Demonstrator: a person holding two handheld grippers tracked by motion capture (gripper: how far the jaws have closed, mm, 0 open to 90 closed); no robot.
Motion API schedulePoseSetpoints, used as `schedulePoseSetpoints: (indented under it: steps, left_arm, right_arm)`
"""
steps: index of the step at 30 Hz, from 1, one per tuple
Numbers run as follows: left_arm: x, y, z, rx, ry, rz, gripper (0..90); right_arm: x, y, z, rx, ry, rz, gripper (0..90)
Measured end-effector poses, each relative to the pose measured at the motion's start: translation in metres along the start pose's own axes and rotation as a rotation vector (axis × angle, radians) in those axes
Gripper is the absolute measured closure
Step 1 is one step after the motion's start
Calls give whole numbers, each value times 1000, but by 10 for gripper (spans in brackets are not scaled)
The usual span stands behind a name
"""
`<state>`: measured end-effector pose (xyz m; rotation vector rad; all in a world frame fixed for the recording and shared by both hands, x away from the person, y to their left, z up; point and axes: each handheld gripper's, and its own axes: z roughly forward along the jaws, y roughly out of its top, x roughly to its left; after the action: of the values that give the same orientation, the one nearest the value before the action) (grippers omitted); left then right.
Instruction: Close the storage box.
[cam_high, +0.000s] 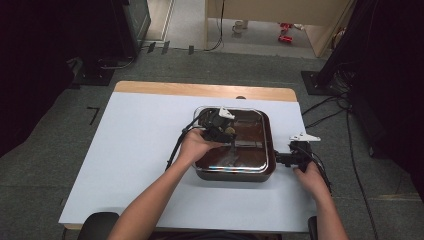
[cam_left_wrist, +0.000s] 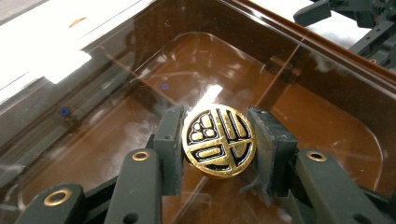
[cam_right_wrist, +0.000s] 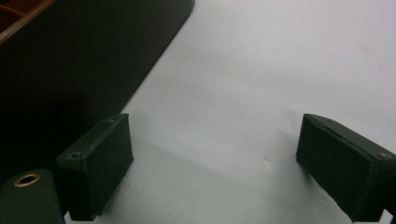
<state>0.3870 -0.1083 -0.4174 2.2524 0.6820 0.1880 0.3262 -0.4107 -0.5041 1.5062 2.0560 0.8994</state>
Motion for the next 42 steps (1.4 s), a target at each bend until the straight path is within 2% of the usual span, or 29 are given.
schedulePoseSetpoints:
  steps: [8,11,22,27,34,37,42]
  left_arm:
    - [-14,7,11,24,-7,3,593]
    - [-13,6,13,19,-11,-11,593]
    - [-13,4,12,6,-13,7,580]
    - [-10,4,6,-22,-24,5,506]
    - [-7,5,-2,-30,-39,-20,466]
    - [-8,6,-8,-37,-44,-3,406]
    - [-8,5,-18,-45,-70,-20,334]
  right_arm:
    - [0,0,0,-1,0,1,102]
    - [0,0,0,0,0,1,102]
    - [0,0,0,0,0,1,102]
    - [0,0,0,-1,0,0,101]
    - [0,0,0,-1,0,3,101]
    - [0,0,0,-1,0,3,101]
    - [0,0,0,-1,1,4,102]
